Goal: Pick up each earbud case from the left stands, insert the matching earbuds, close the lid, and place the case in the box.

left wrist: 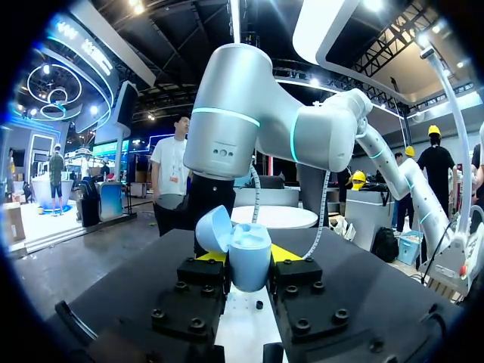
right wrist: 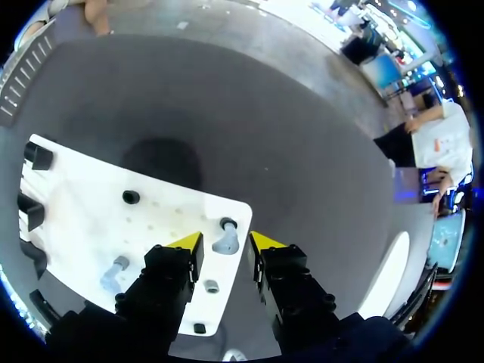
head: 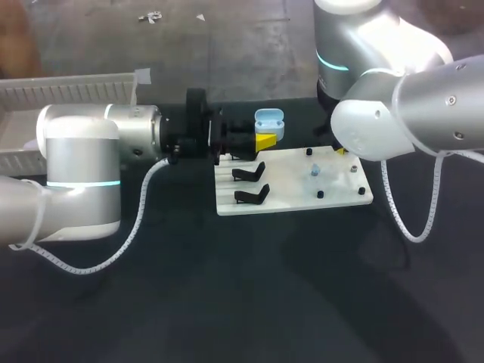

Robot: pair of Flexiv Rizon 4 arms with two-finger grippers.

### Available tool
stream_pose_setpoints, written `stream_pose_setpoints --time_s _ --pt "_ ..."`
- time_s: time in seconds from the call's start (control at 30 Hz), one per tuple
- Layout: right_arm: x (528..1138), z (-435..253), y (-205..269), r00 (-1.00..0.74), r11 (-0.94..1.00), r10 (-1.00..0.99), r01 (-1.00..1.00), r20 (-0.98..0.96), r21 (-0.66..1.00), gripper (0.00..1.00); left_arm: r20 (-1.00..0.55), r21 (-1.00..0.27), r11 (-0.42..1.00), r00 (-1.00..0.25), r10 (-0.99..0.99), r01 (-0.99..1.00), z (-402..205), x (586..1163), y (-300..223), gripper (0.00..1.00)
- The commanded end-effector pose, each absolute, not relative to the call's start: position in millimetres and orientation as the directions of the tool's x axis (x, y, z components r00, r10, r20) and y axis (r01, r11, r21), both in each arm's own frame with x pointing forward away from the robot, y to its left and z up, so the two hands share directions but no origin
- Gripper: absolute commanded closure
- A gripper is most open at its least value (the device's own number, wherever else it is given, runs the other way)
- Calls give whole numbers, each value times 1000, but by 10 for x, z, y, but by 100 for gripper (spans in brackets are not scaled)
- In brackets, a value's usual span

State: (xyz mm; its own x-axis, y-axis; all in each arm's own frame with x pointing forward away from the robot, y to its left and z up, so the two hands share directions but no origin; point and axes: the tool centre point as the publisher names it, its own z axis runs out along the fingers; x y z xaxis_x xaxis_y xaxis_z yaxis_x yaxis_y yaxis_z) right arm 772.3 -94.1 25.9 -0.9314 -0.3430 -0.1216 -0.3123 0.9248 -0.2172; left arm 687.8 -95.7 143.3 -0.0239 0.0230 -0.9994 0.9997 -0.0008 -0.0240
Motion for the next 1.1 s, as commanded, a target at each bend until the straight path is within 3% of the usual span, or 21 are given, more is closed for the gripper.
stream_pose_setpoints --time_s 0.03,0.5,0.67,0.7,0.8,0.87,1.1 --pt "7742 264 -957 -931 925 -345 -316 -118 -212 64 -1000 -21 2 -21 20 1000 1427 6873 -955 100" --pt "7755 263 -955 -931 925 -347 -321 -113 -202 67 -1000 -21 2 -21 20 1000 1427 6873 -955 100" --pt "7759 250 -954 -931 926 -346 -321 -111 -199 74 -1000 -21 2 -21 20 1000 1427 6873 -955 100" --pt "7760 250 -954 -931 926 -347 -321 -111 -200 80 -1000 -21 2 -21 20 1000 1427 6873 -955 100" --pt "7763 250 -952 -931 925 -347 -321 -111 -202 86 -1000 -21 2 -21 20 1000 1427 6873 -955 100" --pt "7765 250 -951 -932 926 -346 -320 -110 -202 100 -1000 -21 2 -21 20 1000 1427 6873 -955 100" --pt "7709 314 -949 -937 930 -333 -308 -106 -200 100 -1000 -21 2 -21 20 1000 1427 6873 -955 100"
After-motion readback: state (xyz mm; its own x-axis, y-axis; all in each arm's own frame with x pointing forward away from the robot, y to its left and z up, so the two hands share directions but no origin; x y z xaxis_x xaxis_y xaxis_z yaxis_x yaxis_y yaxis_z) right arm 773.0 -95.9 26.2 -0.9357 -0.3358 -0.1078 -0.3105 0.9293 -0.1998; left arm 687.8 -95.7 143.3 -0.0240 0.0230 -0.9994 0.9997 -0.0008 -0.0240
